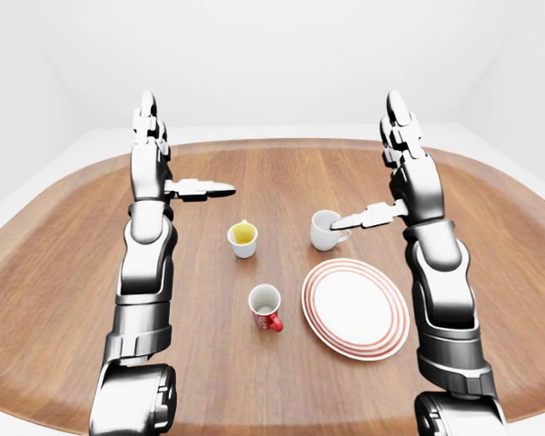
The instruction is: Pick up the red mug and put it on the plate
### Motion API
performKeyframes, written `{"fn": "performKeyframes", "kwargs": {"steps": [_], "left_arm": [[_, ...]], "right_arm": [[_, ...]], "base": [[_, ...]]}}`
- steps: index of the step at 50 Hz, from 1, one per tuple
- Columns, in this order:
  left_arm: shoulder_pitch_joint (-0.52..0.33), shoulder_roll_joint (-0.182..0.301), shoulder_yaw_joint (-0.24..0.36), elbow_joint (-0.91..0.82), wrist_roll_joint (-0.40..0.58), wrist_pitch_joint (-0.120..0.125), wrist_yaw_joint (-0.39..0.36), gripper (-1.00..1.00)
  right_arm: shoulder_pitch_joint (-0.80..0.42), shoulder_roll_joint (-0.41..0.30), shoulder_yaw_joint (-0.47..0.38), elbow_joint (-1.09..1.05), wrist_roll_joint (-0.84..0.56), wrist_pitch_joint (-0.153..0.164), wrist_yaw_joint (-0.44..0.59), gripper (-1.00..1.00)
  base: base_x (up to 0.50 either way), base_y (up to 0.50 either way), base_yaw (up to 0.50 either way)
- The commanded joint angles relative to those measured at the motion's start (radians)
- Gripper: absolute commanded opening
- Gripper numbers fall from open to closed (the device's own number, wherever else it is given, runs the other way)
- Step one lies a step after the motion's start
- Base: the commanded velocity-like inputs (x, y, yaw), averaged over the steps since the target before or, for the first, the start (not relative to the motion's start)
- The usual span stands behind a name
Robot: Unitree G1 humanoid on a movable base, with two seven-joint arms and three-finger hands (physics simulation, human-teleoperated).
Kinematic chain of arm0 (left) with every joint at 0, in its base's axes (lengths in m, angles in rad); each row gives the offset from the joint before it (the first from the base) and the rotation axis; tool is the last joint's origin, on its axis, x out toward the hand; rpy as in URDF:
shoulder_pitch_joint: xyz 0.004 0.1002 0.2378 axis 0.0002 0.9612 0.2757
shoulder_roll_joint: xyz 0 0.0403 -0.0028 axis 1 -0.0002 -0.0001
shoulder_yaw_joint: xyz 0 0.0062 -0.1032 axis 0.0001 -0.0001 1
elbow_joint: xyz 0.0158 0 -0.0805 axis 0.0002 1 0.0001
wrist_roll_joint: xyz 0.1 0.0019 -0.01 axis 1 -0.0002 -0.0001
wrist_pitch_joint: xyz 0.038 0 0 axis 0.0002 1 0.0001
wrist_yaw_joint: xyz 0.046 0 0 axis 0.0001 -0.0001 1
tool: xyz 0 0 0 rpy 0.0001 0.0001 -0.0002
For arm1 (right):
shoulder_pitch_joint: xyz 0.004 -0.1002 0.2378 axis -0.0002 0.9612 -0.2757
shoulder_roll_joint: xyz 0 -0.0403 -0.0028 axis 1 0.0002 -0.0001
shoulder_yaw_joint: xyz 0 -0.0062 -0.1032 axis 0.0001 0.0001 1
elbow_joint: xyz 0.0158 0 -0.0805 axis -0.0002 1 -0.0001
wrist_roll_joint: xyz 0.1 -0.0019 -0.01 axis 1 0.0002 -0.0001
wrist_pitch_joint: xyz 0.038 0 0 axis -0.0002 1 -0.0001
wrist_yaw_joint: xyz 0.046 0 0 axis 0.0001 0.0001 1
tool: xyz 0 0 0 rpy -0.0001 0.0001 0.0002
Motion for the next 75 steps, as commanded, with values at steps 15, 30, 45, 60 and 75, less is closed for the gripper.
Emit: {"fn": "performKeyframes", "kwargs": {"steps": [15,30,45,60,75], "left_arm": [[0.002,0.011,0.008,0.01,-0.011,0.0,0.0,1.0],[0.004,0.004,0.003,0.007,-0.011,0.0,0.002,1.0],[0.003,0.007,0.007,0.019,-0.015,0.0,0.0,1.0],[0.002,0.013,0.01,0.03,-0.019,0.0,0.0,1.0],[-0.001,0.012,0.007,0.023,-0.018,0.0,-0.002,1.0]], "right_arm": [[-0.024,0.011,0.085,0.099,-0.196,0.0,0.184,1.0],[-0.057,0.066,0.131,0.239,-0.346,0.0,0.252,1.0],[-0.067,0.136,0.199,0.366,-0.486,0.0,0.276,1.0],[-0.085,0.182,0.227,0.417,-0.582,0.0,0.32,1.0],[-0.074,0.216,0.26,0.436,-0.665,0.0,0.359,1.0]], "base": [[0.0,0.0,0.0],[0.0,0.0,0.0],[0.0,0.0,0.0],[0.0,0.0,0.0],[0.0,0.0,0.0]]}}
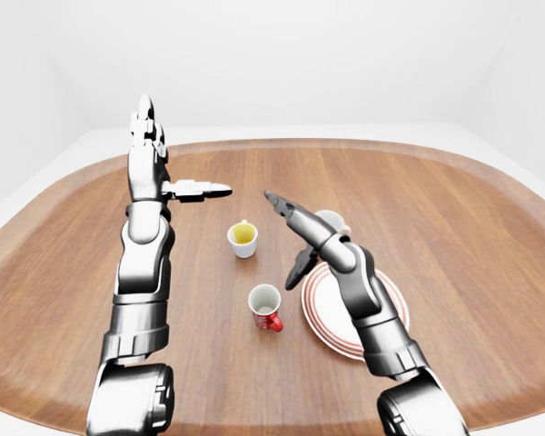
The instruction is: Pick up the red mug and put it on the plate
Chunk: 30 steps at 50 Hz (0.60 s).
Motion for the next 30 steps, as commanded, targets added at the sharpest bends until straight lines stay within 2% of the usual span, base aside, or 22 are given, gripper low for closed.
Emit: {"fn": "performKeyframes", "kwargs": {"steps": [1,30], "left_arm": [[0.001,-0.001,-0.001,-0.005,0.0,0.0,-0.002,1.0],[0.013,0.004,0.008,0.012,-0.017,0.0,0.0,1.0]], "right_arm": [[0.007,0.029,0.025,0.024,-0.065,0.0,0.028,1.0],[0.046,0.099,0.073,0.213,-0.141,0.0,-0.019,1.0]], "base": [[0.0,0.0,0.0],[0.0,0.0,0.0]]}}
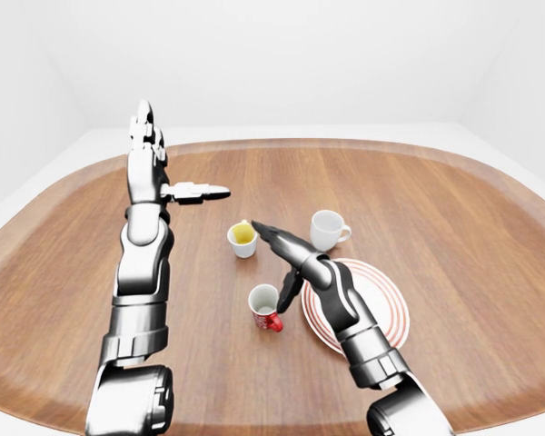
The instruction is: Pick up the red mug and put it on the plate
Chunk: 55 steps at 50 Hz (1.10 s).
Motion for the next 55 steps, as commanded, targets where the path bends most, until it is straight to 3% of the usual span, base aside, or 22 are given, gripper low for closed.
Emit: {"fn": "performKeyframes", "kwargs": {"steps": [1,55], "left_arm": [[0.002,0.003,0.002,0.008,-0.006,0.0,0.001,1.0],[-0.001,0.01,0.008,0.027,-0.03,0.0,0.006,1.0]], "right_arm": [[0.009,0.024,0.014,0.088,-0.018,0.0,-0.027,1.0],[-0.156,0.099,0.006,0.673,0.034,0.0,-0.273,1.0]], "base": [[0.0,0.0,0.0],[0.0,0.0,0.0]]}}
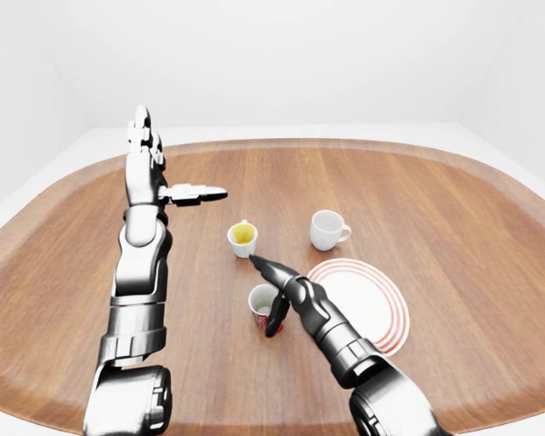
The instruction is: Pick up the red mug and put it on the plate
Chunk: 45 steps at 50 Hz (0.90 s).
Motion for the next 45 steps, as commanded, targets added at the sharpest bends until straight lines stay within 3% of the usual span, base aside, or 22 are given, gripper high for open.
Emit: {"fn": "performKeyframes", "kwargs": {"steps": [1,27,28,31,32,45], "left_arm": [[-0.003,0.002,0.0,0.0,-0.005,0.0,0.001,1.0],[0.007,0.005,0.006,-0.008,-0.028,0.0,0.005,1.0],[0.007,0.005,0.006,-0.008,-0.028,0.0,0.004,1.0],[0.007,0.005,0.007,-0.01,-0.028,0.0,0.005,1.0],[0.007,0.005,0.006,-0.011,-0.028,0.0,0.005,1.0],[0.004,0.005,0.007,-0.005,-0.028,0.0,0.005,1.0]], "right_arm": [[-0.044,0.01,-0.008,0.138,0.018,0.0,-0.061,1.0],[-0.067,0.022,-0.015,0.279,0.023,0.0,-0.13,1.0],[-0.067,0.022,-0.015,0.28,0.022,0.0,-0.131,0.87],[-0.066,0.02,-0.014,0.278,0.02,0.0,-0.136,-0.91],[-0.066,0.02,-0.014,0.278,0.02,0.0,-0.136,-1.0],[-0.059,0.021,-0.012,0.28,0.012,0.0,-0.135,-1.0]], "base": [[0.0,0.0,0.0],[0.0,0.0,0.0],[0.0,0.0,0.0],[0.0,0.0,0.0],[0.0,0.0,0.0],[0.0,0.0,0.0]]}}
